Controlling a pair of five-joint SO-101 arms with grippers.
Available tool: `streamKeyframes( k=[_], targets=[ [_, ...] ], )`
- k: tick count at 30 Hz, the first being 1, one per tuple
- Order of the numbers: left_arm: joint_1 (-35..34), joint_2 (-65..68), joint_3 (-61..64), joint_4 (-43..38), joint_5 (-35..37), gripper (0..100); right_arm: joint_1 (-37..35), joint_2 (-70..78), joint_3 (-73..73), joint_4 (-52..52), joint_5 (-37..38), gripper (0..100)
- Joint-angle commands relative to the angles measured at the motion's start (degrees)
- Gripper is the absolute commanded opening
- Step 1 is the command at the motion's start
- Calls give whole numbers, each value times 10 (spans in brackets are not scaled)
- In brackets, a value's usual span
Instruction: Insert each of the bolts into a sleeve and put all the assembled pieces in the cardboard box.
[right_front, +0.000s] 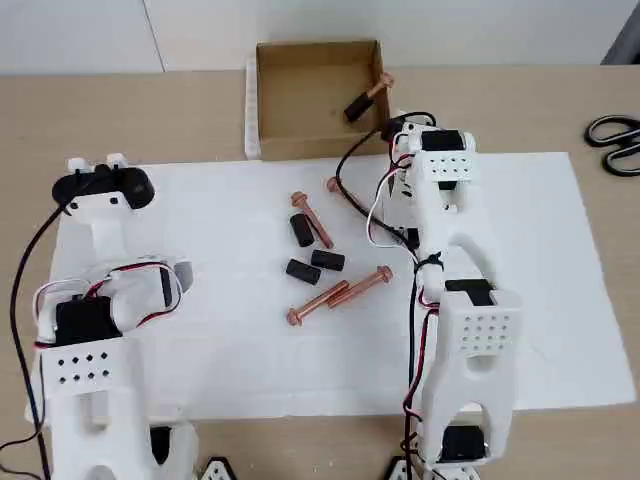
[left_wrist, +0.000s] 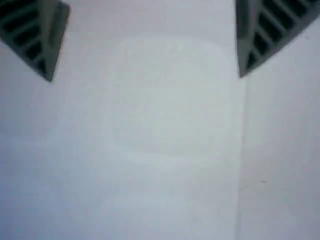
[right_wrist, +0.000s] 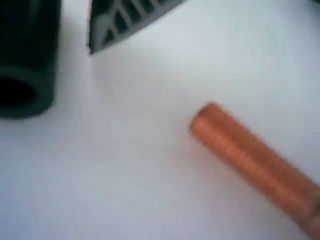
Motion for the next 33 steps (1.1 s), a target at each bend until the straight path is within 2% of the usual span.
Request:
streamKeyframes(
  k=[1, 8, 11, 15, 22, 27, 31, 33],
  targets=[
    [2, -10, -1, 0, -3, 227, 0, -4, -29, -17, 6, 65],
    [2, -11, 15, -3, -3, 227, 5, -7, -29, -8, 31, 47],
    [2, -11, 19, -3, -3, 227, 1, -18, -47, 20, 36, 2],
    [2, -11, 10, -1, -3, 227, -9, -70, -89, 109, 56, 4],
    [18, 11, -68, 46, -13, 228, -12, -194, -88, 117, 89, 4],
    [45, 163, -185, 72, -13, 228, -15, -280, -78, 118, 90, 4],
    [98, 331, -335, 110, -7, 226, -14, -314, -17, 115, 90, 4],
    [130, 409, -425, 127, 22, 226, -10, -314, 4, 114, 91, 4]
  ],
)
